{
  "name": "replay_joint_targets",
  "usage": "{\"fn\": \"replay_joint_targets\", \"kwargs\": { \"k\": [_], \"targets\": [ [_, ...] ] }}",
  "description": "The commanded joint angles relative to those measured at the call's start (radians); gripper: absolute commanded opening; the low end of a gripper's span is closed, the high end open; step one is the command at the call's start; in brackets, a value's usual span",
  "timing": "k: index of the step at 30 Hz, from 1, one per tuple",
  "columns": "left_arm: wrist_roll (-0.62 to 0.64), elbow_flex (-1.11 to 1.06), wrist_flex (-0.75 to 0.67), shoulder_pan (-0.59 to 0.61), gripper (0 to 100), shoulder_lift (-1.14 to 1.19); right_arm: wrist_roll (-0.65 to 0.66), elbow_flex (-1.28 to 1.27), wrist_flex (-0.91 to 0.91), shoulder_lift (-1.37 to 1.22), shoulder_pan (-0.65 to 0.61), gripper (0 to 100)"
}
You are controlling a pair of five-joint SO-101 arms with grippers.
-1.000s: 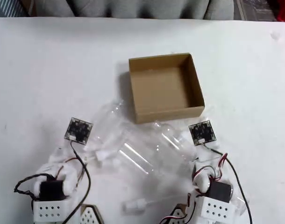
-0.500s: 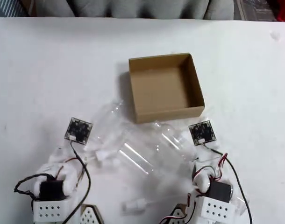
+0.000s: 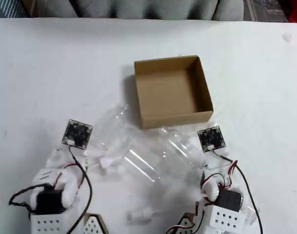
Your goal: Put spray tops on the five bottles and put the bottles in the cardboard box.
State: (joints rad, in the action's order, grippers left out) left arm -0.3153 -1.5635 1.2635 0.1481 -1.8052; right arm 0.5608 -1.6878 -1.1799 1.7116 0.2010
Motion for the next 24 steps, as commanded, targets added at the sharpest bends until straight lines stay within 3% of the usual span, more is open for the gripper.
{"fn": "replay_joint_targets", "kwargs": {
  "k": [1,4,8,15,24],
  "targets": [
    [-0.006,0.204,-0.029,0.005,2,-0.002,0.005,-0.008,0.010,-0.002,0.028,1.6],
    [-0.006,0.302,-0.028,0.005,3,0.005,0.005,-0.008,0.010,-0.002,0.030,1.6],
    [-0.002,0.402,-0.023,0.005,12,0.090,0.005,-0.008,0.010,-0.002,0.030,1.6],
    [0.003,0.652,-0.029,0.002,17,0.547,0.005,-0.008,0.010,-0.002,0.030,1.6],
    [-0.005,0.914,-0.032,-0.189,17,1.086,0.005,-0.008,0.010,-0.002,0.030,1.6]
  ]
}}
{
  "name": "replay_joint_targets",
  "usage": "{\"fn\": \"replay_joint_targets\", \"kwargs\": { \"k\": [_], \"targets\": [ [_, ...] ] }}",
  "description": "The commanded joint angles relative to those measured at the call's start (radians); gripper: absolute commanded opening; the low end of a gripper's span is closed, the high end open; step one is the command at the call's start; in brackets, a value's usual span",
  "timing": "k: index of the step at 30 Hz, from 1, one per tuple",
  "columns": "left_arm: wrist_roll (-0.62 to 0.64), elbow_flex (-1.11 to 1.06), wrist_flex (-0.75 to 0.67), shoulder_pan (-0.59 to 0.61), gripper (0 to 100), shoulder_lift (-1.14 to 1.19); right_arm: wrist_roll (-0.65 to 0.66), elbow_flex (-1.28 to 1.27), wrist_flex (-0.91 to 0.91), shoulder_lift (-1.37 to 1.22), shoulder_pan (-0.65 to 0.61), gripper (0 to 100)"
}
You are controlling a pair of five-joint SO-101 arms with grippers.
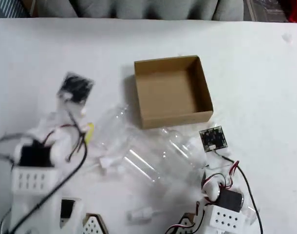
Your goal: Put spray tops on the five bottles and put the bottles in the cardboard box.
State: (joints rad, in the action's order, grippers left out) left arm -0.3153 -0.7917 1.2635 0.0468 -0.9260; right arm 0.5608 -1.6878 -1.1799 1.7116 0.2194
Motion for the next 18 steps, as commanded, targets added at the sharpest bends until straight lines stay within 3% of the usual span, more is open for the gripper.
{"fn": "replay_joint_targets", "kwargs": {
  "k": [1,4,10,18],
  "targets": [
    [-0.006,0.169,-0.043,-0.107,17,0.259,0.005,-0.008,0.010,-0.002,0.012,1.6],
    [-0.008,0.250,-0.072,-0.140,19,0.420,0.005,-0.008,0.010,-0.002,0.012,1.6],
    [-0.006,0.446,-0.075,-0.139,33,0.742,0.005,-0.008,0.010,-0.002,0.012,1.6],
    [-0.037,0.756,-0.066,-0.111,34,1.124,0.005,-0.008,0.010,-0.002,0.012,1.6]
  ]
}}
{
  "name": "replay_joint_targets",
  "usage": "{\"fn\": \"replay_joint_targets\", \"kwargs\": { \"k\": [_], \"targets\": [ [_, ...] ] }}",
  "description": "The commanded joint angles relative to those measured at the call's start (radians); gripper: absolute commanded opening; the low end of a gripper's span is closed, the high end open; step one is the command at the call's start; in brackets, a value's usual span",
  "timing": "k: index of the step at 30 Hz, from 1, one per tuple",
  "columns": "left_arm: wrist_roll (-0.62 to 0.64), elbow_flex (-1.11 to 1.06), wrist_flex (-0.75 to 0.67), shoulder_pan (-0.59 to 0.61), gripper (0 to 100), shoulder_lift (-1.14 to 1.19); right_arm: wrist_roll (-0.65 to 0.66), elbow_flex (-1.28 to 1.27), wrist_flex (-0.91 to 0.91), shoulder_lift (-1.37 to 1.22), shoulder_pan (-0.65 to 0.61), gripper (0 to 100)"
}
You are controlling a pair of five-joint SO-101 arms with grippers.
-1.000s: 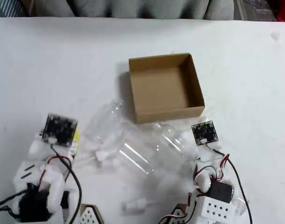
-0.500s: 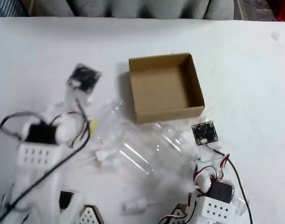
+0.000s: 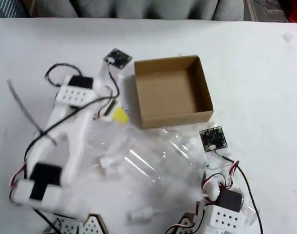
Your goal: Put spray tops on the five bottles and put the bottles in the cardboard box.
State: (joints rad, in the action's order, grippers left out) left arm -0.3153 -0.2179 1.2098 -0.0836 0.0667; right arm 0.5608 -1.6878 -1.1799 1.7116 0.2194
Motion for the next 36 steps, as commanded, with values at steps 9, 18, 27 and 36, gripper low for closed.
{"fn": "replay_joint_targets", "kwargs": {
  "k": [9,18,27,36],
  "targets": [
    [-0.109,0.331,0.095,0.024,34,0.323,0.005,-0.008,0.010,-0.002,0.008,1.6],
    [-0.112,0.215,-0.035,0.090,34,0.329,0.005,-0.008,0.010,-0.002,0.010,1.6],
    [-0.110,0.107,-0.160,0.087,34,0.320,0.005,-0.008,0.010,-0.002,0.010,1.6],
    [-0.110,0.110,-0.161,0.087,1,0.326,0.005,-0.008,0.012,-0.002,0.010,1.6]
  ]
}}
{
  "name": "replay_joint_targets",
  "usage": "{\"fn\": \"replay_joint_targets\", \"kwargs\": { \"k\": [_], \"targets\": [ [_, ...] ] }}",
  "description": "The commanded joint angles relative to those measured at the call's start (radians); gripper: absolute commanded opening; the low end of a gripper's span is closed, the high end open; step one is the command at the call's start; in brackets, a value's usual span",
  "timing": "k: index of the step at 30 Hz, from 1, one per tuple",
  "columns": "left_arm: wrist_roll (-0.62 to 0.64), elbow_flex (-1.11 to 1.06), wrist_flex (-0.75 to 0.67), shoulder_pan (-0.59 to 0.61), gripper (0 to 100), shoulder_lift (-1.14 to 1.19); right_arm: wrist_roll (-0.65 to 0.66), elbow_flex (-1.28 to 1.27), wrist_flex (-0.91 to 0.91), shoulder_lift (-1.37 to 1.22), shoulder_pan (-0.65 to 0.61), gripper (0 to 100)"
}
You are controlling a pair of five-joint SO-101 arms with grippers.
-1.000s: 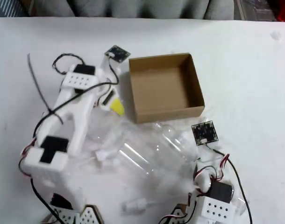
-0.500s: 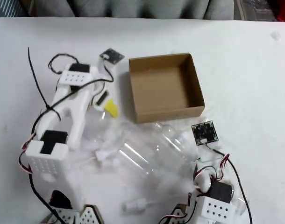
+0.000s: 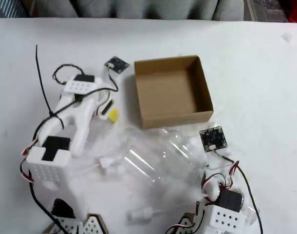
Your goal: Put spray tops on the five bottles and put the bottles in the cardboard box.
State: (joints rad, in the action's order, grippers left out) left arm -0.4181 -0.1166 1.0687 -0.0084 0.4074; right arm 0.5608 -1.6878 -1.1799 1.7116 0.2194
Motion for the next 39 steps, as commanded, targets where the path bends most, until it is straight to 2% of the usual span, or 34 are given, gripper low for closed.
{"fn": "replay_joint_targets", "kwargs": {
  "k": [1,3,8,17,22,27,29,33,39],
  "targets": [
    [-0.008,0.006,-0.020,0.012,3,-0.016,0.005,-0.008,0.012,-0.002,0.010,1.6],
    [-0.008,0.005,-0.020,0.015,6,-0.021,0.005,-0.008,0.012,-0.002,0.012,1.6],
    [-0.005,0.012,-0.018,0.050,2,-0.022,-0.002,-0.006,0.018,-0.002,0.013,1.6],
    [0.199,0.041,-0.087,0.102,2,-0.015,-0.003,0.172,0.143,-0.008,0.074,1.5],
    [0.296,0.035,-0.143,0.127,2,-0.013,0.002,0.345,0.133,-0.013,-0.045,1.5],
    [0.295,0.034,-0.149,0.128,2,-0.013,0.008,0.512,0.024,-0.090,-0.288,1.5],
    [0.295,0.037,-0.149,0.128,2,-0.013,0.020,0.588,-0.007,-0.186,-0.424,1.7],
    [0.295,0.041,-0.149,0.131,2,-0.013,0.132,0.713,-0.068,-0.410,-0.702,1.8],
    [0.301,0.038,-0.186,0.165,2,-0.013,0.130,0.767,-0.061,-0.645,-1.021,2.0]
  ]
}}
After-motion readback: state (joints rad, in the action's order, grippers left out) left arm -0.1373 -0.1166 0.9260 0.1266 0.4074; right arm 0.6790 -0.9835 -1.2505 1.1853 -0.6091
